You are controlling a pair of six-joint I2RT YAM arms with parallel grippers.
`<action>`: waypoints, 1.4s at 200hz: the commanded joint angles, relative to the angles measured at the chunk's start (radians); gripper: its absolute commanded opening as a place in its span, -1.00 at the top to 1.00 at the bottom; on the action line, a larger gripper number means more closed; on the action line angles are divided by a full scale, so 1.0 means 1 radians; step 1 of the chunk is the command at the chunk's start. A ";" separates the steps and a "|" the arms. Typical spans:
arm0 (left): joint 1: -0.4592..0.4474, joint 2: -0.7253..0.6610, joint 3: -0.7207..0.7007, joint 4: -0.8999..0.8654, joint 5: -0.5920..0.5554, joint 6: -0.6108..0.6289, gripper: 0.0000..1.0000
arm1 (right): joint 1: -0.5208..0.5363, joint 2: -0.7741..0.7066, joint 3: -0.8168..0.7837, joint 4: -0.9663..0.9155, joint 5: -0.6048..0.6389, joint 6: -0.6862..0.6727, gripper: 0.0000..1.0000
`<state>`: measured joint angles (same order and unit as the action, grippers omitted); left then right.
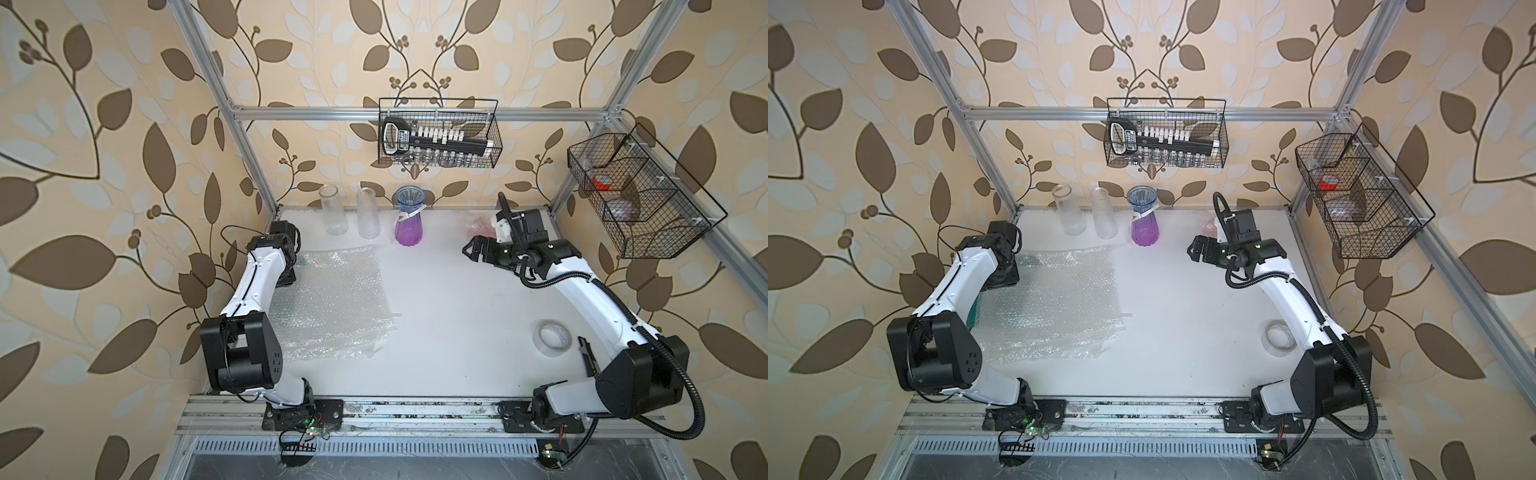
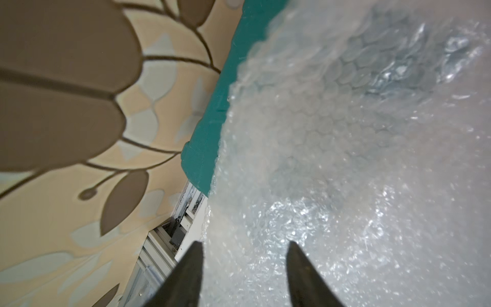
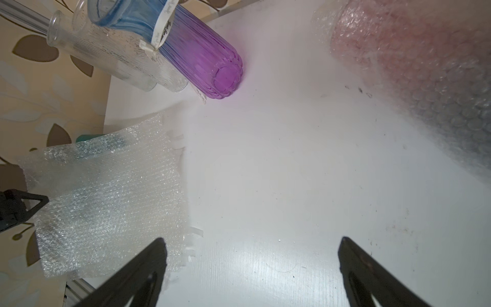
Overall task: Unwrap the vase from the bubble wrap
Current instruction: Move the bubble wrap onto the bubble wrap, then move the bubble wrap to the center of the board.
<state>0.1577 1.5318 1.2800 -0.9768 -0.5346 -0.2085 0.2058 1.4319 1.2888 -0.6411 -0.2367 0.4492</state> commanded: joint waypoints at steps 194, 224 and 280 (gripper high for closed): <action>-0.701 -0.213 -0.043 0.382 0.917 -0.235 -0.98 | -0.558 0.281 0.010 0.099 0.029 0.227 -0.98; -0.701 -0.186 -0.014 0.375 0.932 -0.277 -0.98 | -0.566 0.338 0.010 0.151 -0.038 0.244 -0.97; -0.701 -0.123 0.016 0.439 0.945 -0.382 -0.98 | -0.541 0.417 0.012 0.178 -0.116 0.237 -0.52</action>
<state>-0.5426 1.3884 1.2636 -0.5880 0.3771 -0.5255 -0.3565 1.8278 1.3132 -0.4507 -0.3317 0.6880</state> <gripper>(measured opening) 0.989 0.847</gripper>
